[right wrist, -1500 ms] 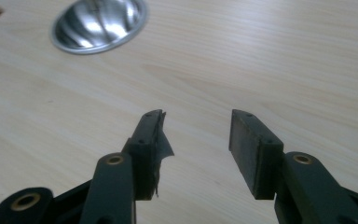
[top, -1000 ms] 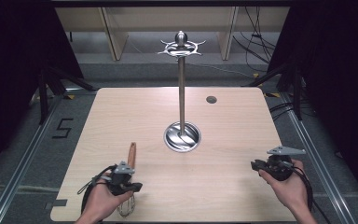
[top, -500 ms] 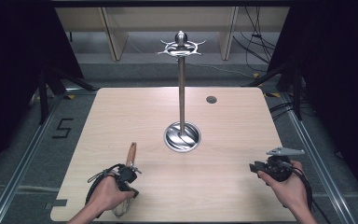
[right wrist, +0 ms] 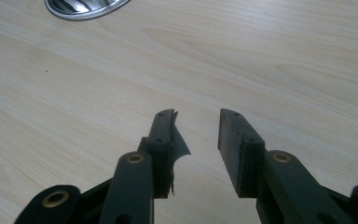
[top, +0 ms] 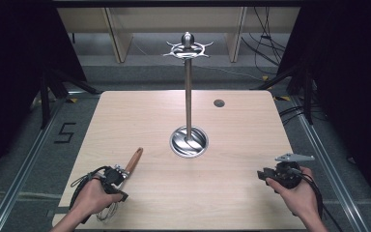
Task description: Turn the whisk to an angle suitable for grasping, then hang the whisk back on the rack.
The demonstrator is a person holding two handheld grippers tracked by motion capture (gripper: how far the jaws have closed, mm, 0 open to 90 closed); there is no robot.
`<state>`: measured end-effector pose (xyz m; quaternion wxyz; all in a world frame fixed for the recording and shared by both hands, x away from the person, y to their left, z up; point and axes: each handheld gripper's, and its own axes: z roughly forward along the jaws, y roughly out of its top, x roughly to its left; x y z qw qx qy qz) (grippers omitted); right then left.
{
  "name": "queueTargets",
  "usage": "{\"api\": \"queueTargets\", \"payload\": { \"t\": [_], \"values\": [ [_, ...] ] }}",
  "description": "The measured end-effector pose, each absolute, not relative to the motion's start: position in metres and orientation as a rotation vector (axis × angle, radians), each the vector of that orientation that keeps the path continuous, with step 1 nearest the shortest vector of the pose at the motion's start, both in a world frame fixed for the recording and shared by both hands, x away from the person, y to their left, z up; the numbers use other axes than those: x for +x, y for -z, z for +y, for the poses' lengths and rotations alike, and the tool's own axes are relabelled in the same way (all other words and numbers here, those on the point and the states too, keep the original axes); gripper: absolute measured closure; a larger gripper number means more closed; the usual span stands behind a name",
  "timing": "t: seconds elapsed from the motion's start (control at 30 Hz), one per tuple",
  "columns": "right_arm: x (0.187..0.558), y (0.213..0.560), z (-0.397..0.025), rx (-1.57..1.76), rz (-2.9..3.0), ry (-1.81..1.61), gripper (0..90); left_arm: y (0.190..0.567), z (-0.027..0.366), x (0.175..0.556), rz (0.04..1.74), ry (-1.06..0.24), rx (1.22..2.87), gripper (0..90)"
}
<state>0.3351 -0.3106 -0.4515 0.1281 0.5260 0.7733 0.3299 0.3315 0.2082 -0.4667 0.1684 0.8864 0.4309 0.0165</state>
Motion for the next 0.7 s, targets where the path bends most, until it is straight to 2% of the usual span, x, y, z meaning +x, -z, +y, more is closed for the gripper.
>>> {"api": "queueTargets", "payload": {
  "t": [0.07,0.27,0.33,0.5,0.7],
  "values": [
    [0.334,0.451,-0.31,1.554,2.241,-0.964,65.6,0.462,0.208,0.331,1.227,-0.041,2.515,78.4],
    [0.336,0.452,-0.317,1.538,2.198,-0.999,58.9,0.449,0.214,0.349,1.285,-0.178,2.441,57.7],
    [0.337,0.454,-0.323,1.46,2.199,-0.977,57.8,0.448,0.214,0.352,1.306,-0.2,2.428,55.0],
    [0.338,0.452,-0.32,1.505,2.189,-0.975,55.5,0.447,0.22,0.371,1.36,-0.214,2.423,49.9],
    [0.34,0.454,-0.32,1.513,2.194,-0.972,54.5,0.448,0.218,0.383,1.353,-0.175,2.443,47.8]
  ]
}}
